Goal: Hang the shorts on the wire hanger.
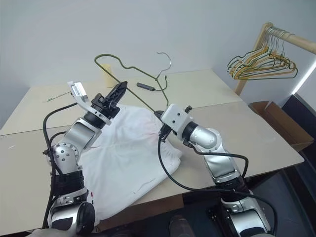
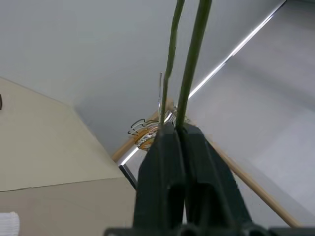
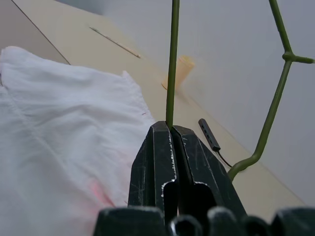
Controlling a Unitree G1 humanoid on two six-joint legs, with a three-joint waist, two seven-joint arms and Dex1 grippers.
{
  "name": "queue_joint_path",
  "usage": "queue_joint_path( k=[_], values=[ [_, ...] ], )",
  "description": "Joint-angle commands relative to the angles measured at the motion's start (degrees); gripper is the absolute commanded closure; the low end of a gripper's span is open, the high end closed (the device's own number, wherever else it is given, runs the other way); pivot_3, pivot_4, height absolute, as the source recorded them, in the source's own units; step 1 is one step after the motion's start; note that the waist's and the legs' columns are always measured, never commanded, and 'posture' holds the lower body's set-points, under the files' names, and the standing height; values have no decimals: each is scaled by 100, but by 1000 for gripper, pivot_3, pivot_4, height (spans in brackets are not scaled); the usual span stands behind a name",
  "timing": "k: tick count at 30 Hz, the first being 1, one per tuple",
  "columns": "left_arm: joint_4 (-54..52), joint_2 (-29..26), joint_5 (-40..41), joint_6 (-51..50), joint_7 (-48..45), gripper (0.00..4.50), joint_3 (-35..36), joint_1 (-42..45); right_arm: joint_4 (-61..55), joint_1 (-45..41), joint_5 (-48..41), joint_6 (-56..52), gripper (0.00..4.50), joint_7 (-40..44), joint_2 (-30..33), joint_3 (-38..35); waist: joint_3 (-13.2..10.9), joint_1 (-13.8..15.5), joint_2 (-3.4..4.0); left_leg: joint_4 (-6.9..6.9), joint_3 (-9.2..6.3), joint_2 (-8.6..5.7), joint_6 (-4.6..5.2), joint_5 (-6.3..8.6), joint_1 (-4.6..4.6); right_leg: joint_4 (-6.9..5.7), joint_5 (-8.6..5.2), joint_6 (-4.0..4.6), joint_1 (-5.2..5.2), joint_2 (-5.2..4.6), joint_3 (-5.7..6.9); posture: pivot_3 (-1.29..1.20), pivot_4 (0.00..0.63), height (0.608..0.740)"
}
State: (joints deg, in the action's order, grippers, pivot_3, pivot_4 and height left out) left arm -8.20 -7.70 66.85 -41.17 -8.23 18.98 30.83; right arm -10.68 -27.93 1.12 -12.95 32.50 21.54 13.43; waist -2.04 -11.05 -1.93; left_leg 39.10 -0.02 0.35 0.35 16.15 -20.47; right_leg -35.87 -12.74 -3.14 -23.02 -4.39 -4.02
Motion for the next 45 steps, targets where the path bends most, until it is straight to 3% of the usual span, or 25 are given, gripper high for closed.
queue_joint_path(
  k=[1, 2, 5, 11, 13, 18, 22, 25, 32, 45],
  values=[
    [-195, 30, -170, 239, -36, 4451, -93, 107, -316, -29, 38, 122, 4500, 17, -19, 10, 0, 1, 0, 0, 0, 0, 0, 0, 0, 1, 0, 0, 0, 0, 0, -151, 0, 740],
    [-212, 53, -290, 316, -36, 4451, -146, 97, -299, -34, 119, 187, 4500, 1, 2, 46, 0, 4, 0, 0, 0, 0, 0, 0, 0, 1, 0, 0, 0, 0, 0, -152, 0, 740],
    [-242, 19, -694, 481, -111, 4500, -360, 75, -253, -49, 182, 286, 3678, 27, 11, 78, 0, 3, 0, 0, 0, -1, 0, 0, 0, 1, 0, 0, 0, 0, 0, -151, 0, 740],
    [-301, -137, -1269, 888, -664, 4500, -599, -2, -130, -62, 251, 474, 1517, -38, -2, 32, 0, -1, 0, 0, 1, -1, 0, 0, 0, 3, 0, 0, 0, 1, 0, -150, 0, 740],
    [-263, -371, -1439, 1011, -1055, 4500, -597, -13, -262, -56, -237, 41, 827, 269, 42, -180, 0, -3, 0, 0, 2, -1, 0, 0, 0, 2, 0, 0, 0, 1, 0, -146, 0, 740],
    [-64, -1138, -1350, 1011, -2274, 4500, -405, 13, -679, -169, -1886, -1454, 827, 1060, 319, -974, -1, 20, 2, -1, -1, 0, 1, 0, -1, 2, -1, 0, 0, 2, 2, -138, 0, 740],
    [124, -2098, -556, 595, -4359, 4500, 13, -103, -584, -203, -3426, -2884, 827, 2384, 1196, -1426, -6, 25, 8, -2, 1, 2, 2, 0, -2, 6, -3, -1, -2, 3, 4, -138, 0, 740],
    [210, -2516, -35, 280, -5103, 4500, 217, -7, -154, -229, -4197, -3554, 827, 3145, 1580, -1499, -7, 34, 7, -7, 3, 7, 3, 1, -1, 10, -7, 1, -3, 6, 8, -136, 0, 740],
    [517, -2625, 555, -126, -5442, 4500, 418, 384, 440, -406, -4645, -3975, 827, 3748, 1496, -1243, -9, 81, 7, -4, 8, 15, 3, 0, 20, 10, -30, -38, 19, 12, 8, -135, 0, 740],
    [426, -2389, 387, -60, -5362, 4500, 240, 404, 311, -786, -4759, -4164, 827, 3196, 766, -1107, -9, 99, 7, -4, 5, 17, 3, 0, -7, 3, -6, 0, -10, 10, 5, -137, 0, 740]
  ],
)
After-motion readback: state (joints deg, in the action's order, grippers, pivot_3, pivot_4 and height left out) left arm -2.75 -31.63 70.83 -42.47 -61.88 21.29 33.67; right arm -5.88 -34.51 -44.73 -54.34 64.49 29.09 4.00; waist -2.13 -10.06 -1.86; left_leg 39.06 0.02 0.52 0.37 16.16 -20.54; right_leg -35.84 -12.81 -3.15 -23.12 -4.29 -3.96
